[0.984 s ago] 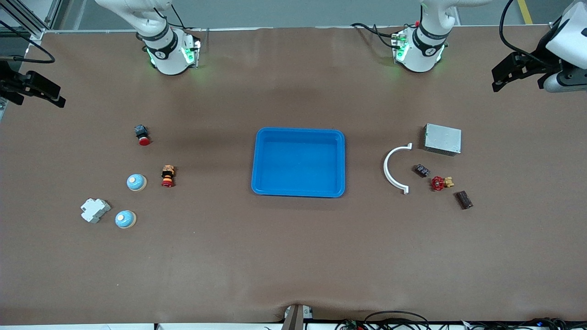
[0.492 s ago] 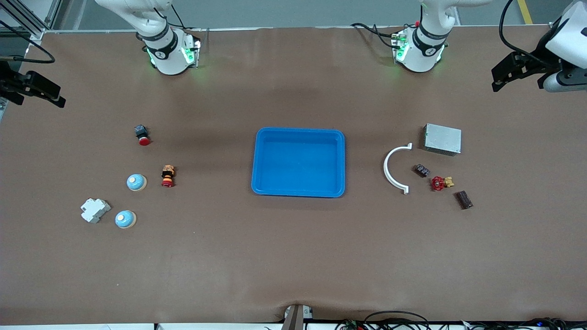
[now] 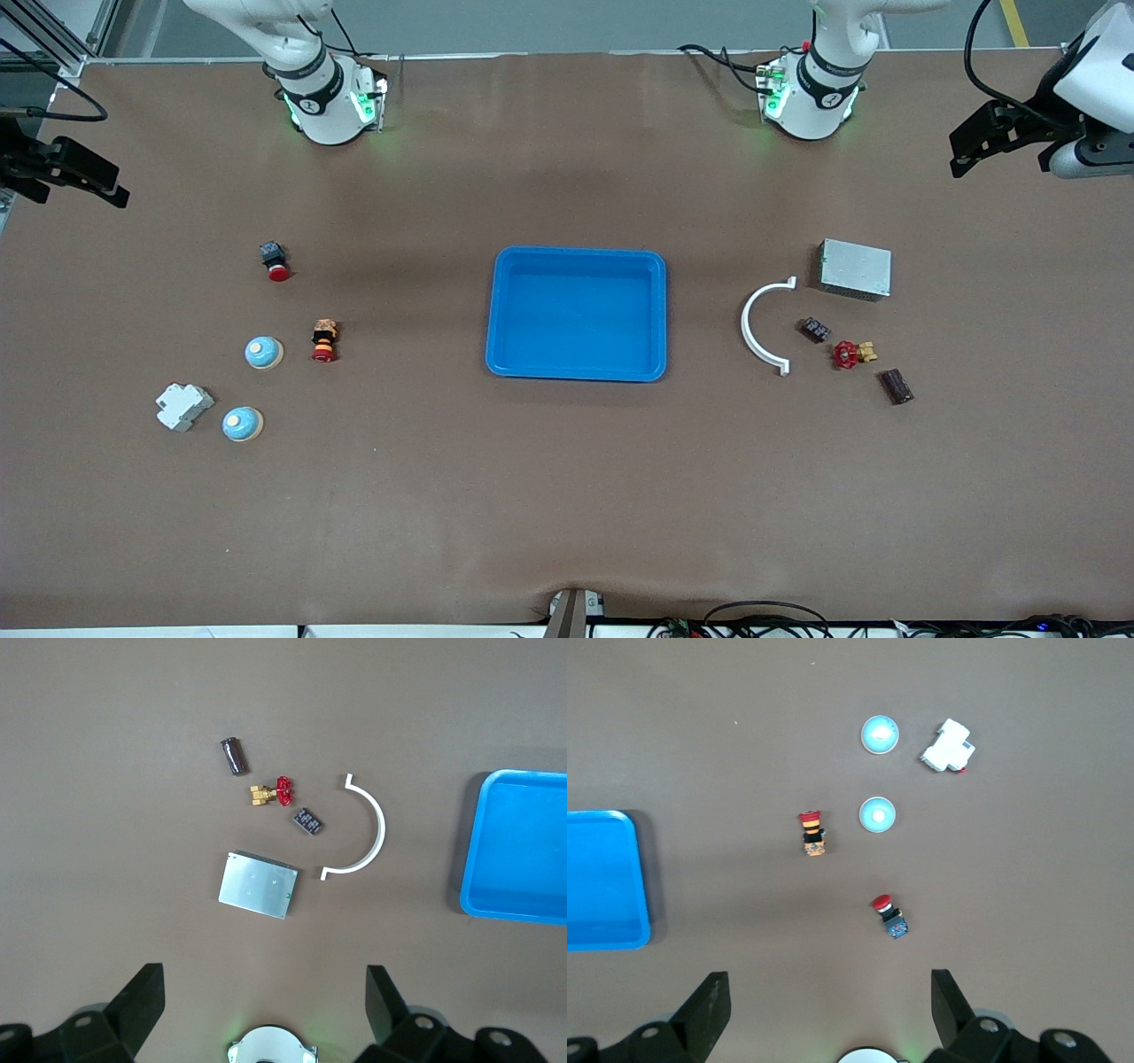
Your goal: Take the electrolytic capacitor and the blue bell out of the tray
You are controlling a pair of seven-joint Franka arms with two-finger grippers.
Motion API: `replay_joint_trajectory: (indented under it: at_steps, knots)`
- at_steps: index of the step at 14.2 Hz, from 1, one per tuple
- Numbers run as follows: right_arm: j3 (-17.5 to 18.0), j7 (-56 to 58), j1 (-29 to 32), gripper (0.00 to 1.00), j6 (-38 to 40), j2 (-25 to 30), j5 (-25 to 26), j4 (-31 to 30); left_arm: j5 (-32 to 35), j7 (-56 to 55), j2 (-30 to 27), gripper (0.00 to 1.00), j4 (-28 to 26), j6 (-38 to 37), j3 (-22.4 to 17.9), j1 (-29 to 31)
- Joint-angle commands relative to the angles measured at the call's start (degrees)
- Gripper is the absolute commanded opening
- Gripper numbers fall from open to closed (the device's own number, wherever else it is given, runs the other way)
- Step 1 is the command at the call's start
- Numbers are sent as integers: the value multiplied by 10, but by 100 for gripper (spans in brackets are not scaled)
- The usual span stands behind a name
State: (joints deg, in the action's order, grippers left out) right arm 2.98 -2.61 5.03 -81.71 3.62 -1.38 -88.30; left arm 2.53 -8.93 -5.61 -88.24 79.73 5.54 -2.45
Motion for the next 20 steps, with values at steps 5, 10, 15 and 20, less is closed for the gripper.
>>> replay_joint_trajectory:
  at_steps: [5, 10, 15, 20]
  knots:
    - [3, 1, 11, 100, -4, 2, -17, -2, -11, -21, -5, 100, 11, -9, 3, 3]
    - [3, 1, 12, 100, -6, 2, -17, -6, -12, -30, -1, 100, 11, -9, 3, 2]
    - [3, 1, 10, 100, -15, 2, -17, -9, -12, -30, 2, 100, 17, -8, 2, 6]
    - [3, 0, 10, 100, -19, 2, -17, -9, -12, -26, 7, 100, 21, -8, 2, 5]
